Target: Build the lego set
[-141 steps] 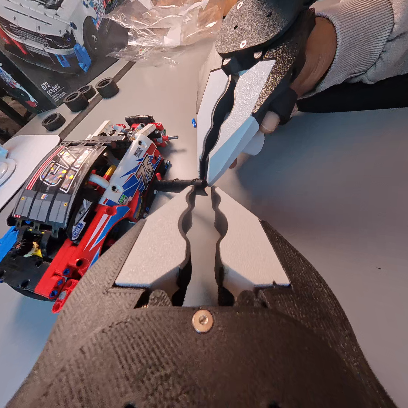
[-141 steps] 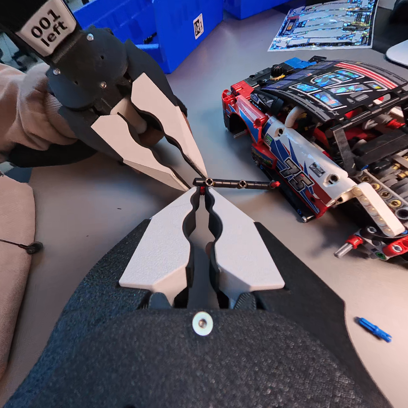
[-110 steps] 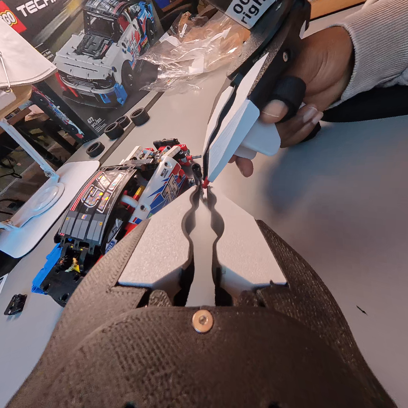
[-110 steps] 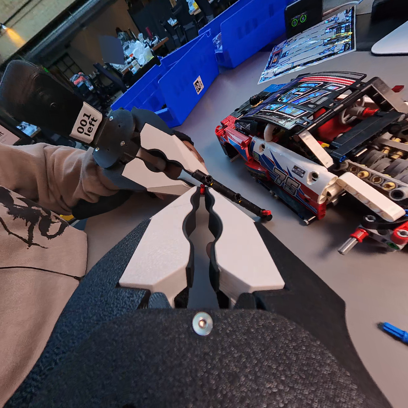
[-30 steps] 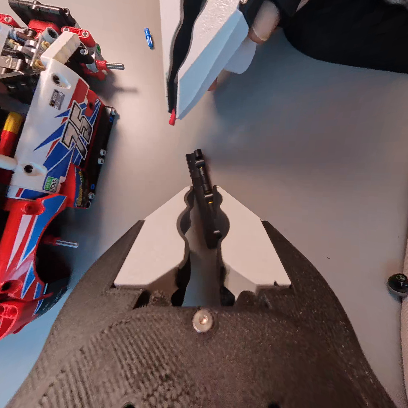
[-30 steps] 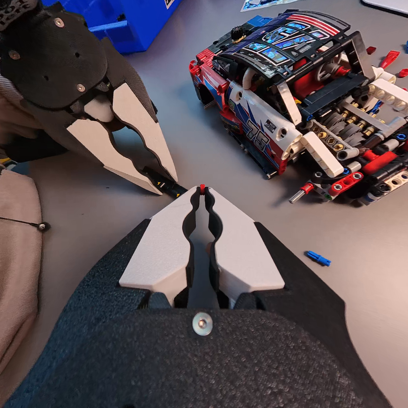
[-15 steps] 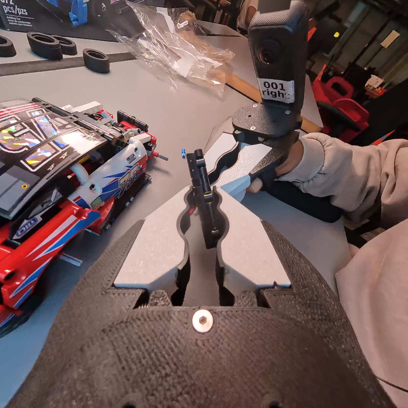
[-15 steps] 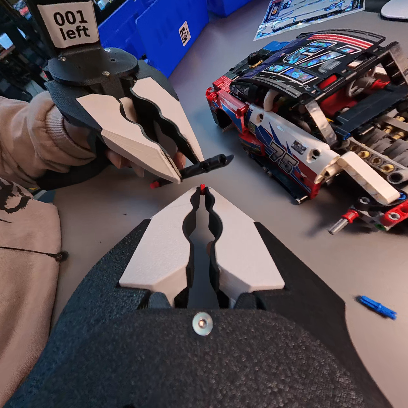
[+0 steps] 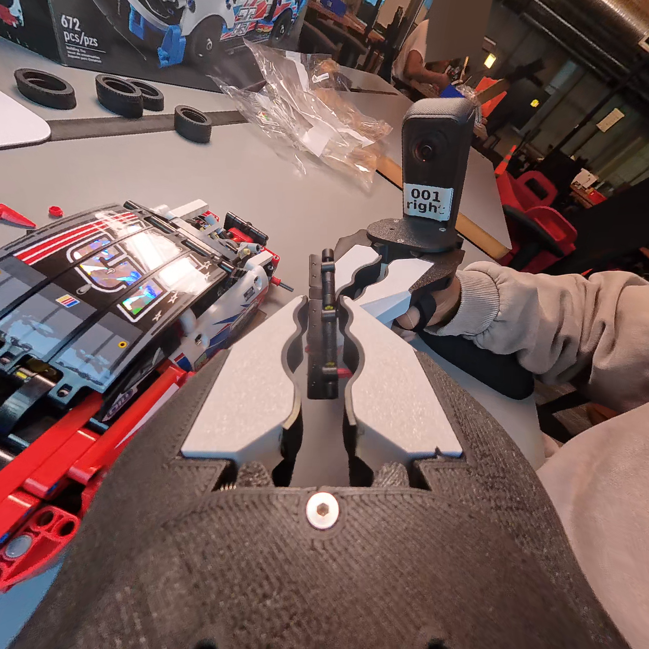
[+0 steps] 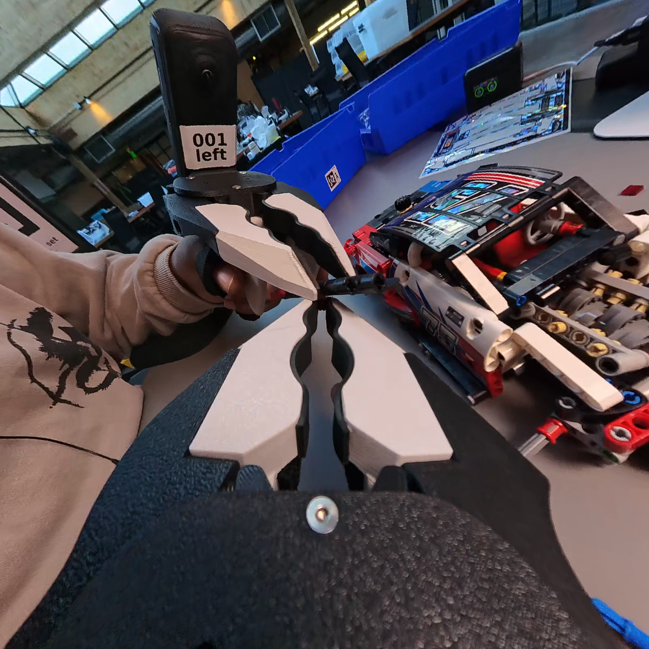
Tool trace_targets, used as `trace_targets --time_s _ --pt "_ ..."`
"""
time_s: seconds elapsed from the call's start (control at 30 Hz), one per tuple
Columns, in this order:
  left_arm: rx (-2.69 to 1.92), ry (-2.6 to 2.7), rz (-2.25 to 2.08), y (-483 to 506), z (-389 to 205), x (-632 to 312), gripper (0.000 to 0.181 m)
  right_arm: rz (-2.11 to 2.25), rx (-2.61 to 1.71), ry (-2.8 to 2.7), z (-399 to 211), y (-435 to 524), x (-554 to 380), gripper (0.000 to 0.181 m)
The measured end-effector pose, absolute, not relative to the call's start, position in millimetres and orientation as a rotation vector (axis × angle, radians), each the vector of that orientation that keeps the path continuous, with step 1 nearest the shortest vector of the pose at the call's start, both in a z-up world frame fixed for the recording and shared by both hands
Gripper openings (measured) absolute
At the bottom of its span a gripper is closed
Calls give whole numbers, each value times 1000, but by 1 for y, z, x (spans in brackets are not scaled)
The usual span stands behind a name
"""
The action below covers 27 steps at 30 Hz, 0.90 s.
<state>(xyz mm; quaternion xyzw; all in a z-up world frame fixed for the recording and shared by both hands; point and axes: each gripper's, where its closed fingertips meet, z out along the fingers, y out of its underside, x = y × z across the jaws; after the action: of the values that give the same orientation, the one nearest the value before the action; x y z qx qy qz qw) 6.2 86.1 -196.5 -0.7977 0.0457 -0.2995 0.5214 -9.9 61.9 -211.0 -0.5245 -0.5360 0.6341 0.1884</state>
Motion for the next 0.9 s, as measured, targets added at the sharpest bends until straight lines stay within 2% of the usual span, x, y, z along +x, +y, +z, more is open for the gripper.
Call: trace_targets --time_s 0.3,0.5,0.9 --pt "-1856 177 -763 76 -176 18 14 1824 -1279 -1479 -192 51 -5 2" --pt "-1788 294 -713 69 -163 25 0 1771 -1201 -1500 -189 47 -3 2" --pt "-1800 437 -621 62 -167 40 0 1748 -1186 -1530 -190 41 -2 2"
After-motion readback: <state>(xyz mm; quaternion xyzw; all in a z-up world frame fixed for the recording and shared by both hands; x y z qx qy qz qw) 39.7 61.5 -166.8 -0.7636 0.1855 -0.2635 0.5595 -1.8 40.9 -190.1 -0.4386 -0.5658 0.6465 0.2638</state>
